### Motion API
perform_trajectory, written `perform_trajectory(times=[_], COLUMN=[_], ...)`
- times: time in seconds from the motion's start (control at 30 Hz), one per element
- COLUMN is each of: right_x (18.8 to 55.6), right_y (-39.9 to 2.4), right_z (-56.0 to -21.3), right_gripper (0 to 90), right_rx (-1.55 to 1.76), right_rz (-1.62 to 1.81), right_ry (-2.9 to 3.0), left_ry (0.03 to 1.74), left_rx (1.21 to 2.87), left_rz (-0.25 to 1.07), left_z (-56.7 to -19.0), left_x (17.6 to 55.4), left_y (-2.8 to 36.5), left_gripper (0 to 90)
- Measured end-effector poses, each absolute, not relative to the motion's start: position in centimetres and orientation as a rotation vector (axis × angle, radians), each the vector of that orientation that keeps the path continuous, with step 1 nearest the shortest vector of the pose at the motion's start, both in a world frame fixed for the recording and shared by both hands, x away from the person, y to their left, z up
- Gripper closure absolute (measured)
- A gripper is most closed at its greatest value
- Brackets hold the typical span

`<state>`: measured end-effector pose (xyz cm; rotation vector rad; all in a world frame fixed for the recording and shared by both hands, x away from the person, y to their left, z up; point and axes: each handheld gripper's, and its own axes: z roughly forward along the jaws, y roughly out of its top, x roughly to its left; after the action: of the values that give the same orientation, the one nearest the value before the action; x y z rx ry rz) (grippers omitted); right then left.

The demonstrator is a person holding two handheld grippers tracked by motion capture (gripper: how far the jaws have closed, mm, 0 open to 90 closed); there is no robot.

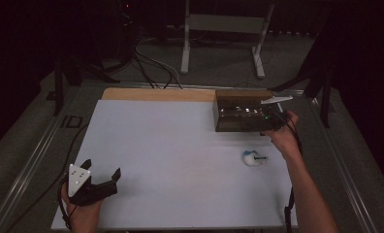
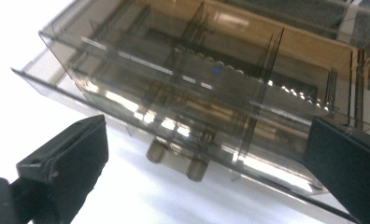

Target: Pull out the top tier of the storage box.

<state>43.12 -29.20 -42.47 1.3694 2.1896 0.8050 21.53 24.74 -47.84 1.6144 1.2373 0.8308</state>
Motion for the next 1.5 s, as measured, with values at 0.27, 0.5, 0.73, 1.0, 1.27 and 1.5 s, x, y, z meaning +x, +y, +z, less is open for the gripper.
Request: perform_trajectory(times=[0.27,0.5,0.73,1.0,1.27,1.5], right_x=[43.1,43.3,43.4,43.4,43.6,43.5], right_y=[-28.6,-28.3,-28.4,-28.0,-27.4,-27.1], right_z=[-42.7,-43.4,-43.7,-43.9,-44.3,-44.3], right_gripper=[15.9,20.4,24.6,26.0,28.1,32.0], right_rx=[1.309,1.29,1.275,1.234,1.196,1.15], right_rz=[0.806,0.775,0.762,0.721,0.655,0.592], right_ry=[2.233,2.272,2.297,2.31,2.323,2.336], left_ry=[1.237,1.238,1.235,1.234,1.237,1.235], left_rx=[1.615,1.611,1.618,1.62,1.616,1.616], left_rz=[0.832,0.83,0.831,0.831,0.83,0.831], left_z=[-47.8,-47.8,-47.9,-47.9,-47.9,-47.8], left_x=[21.5,21.5,21.6,21.6,21.5,21.5], left_y=[24.7,24.8,24.7,24.6,24.7,24.7], left_gripper=[1.1,1.1,1.1,1.1,1.1,1.1])
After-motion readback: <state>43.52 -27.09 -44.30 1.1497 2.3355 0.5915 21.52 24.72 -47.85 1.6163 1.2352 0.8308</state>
